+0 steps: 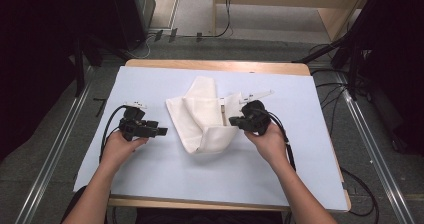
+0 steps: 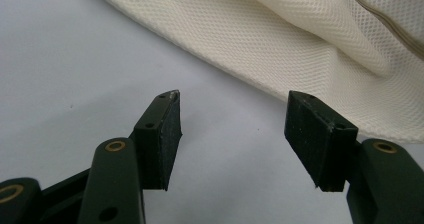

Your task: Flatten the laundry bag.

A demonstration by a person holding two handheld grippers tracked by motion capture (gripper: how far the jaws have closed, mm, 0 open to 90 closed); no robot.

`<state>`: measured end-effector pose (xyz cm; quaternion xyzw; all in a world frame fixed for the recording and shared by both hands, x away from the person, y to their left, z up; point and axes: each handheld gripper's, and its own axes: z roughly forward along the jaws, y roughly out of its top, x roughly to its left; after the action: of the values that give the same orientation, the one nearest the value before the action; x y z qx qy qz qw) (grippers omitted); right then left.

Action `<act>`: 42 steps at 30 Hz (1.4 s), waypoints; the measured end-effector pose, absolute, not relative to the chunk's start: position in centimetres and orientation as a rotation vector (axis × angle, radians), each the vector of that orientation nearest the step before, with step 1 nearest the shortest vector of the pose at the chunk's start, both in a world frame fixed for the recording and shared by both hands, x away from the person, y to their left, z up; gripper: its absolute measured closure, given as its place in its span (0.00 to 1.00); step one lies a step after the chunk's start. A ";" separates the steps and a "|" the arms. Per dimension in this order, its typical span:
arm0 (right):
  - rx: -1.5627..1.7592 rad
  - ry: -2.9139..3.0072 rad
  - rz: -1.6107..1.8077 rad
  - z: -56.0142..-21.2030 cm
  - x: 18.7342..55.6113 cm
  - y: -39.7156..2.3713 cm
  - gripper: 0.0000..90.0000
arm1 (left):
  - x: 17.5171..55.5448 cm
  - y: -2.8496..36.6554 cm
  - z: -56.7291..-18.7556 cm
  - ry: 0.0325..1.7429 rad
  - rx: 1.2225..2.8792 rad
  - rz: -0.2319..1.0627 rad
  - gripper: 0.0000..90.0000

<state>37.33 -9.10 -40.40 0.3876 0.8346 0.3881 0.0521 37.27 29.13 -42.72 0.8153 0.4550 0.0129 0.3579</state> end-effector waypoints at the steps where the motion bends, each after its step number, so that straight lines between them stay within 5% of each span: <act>1: 1.182 2.535 1.180 -40.6 36.8 -9.2 1.00 | 37.3 29.0 -42.7 1.175 2.101 0.032 0.47; 22: 1.197 2.600 1.112 -43.6 29.6 -10.7 1.00 | 37.9 26.4 -42.9 1.108 2.173 0.029 0.47; 42: 1.190 2.432 1.201 -43.2 32.1 -13.7 0.89 | 38.0 24.7 -43.3 1.081 2.202 0.058 0.45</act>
<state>32.09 -13.67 -43.20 0.4002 0.8177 0.4039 0.0897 37.99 24.69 -43.26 0.8448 0.4147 0.0222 0.3375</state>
